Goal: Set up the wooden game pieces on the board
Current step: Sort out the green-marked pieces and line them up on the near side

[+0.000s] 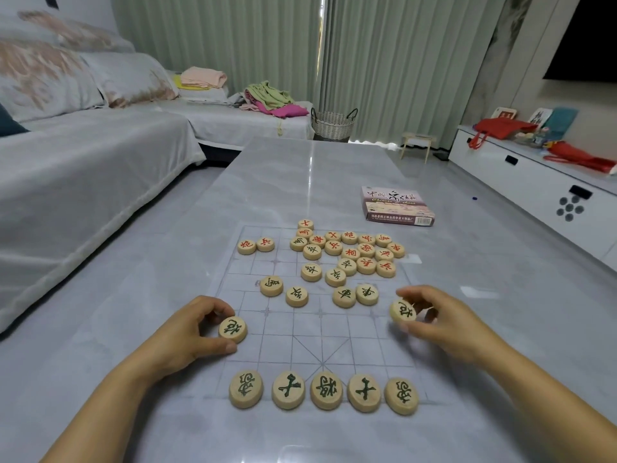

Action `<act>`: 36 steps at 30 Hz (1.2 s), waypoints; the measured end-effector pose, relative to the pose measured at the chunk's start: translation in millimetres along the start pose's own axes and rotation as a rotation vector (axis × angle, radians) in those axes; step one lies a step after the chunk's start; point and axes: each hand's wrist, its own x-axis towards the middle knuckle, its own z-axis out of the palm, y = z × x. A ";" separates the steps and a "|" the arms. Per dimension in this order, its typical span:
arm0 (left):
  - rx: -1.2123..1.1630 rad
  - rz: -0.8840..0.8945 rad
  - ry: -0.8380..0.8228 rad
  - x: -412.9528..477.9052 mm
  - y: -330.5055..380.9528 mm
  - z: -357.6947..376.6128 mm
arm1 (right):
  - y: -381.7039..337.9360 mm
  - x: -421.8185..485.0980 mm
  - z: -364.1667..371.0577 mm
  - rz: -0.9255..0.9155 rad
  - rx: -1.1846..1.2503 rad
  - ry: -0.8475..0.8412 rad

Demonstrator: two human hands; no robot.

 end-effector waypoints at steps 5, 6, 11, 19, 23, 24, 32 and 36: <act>-0.022 0.003 0.009 1.1 -4.3 -0.4 | 11.8 -10.6 3.1 0.000 -0.157 -0.106; -0.027 0.002 0.009 0.9 -4.6 -0.6 | 13.0 -10.5 2.8 0.004 -0.163 -0.125; -0.022 0.010 0.016 2.0 -4.6 0.4 | 17.3 -10.5 1.4 0.022 -0.146 -0.163; 0.020 0.026 0.027 1.0 -0.2 2.3 | 18.3 -13.3 2.2 0.009 -0.123 -0.172; 0.017 0.028 0.022 0.1 -0.2 2.0 | 19.2 -12.3 2.2 0.002 -0.123 -0.169; 0.017 0.027 0.017 0.0 -0.2 1.9 | 19.4 -12.1 2.0 0.001 -0.126 -0.170; 0.000 0.007 0.030 -0.3 1.8 2.1 | 19.0 -10.5 1.6 0.060 -0.116 -0.196; -0.016 -0.014 0.041 -0.6 6.0 3.2 | 15.2 -9.1 0.8 0.079 -0.041 -0.132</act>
